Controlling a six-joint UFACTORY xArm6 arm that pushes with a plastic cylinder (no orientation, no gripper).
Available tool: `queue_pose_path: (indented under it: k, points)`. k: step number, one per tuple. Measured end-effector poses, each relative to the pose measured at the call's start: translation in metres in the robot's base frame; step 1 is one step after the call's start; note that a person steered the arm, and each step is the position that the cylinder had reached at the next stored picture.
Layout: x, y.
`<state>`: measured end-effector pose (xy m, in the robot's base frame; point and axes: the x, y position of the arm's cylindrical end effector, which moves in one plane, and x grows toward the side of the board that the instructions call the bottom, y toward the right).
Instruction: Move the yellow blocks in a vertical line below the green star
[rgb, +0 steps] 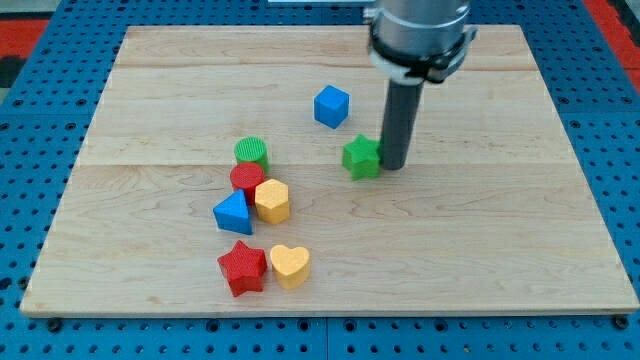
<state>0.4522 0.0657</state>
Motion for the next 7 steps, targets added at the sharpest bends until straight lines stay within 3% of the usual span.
queue_pose_path:
  k: [2,3,4,6,7]
  points:
    - [-0.029,-0.024]
    - [0.004,0.015]
    - [0.071,0.003]
    - [0.081,-0.145]
    - [0.052,-0.152]
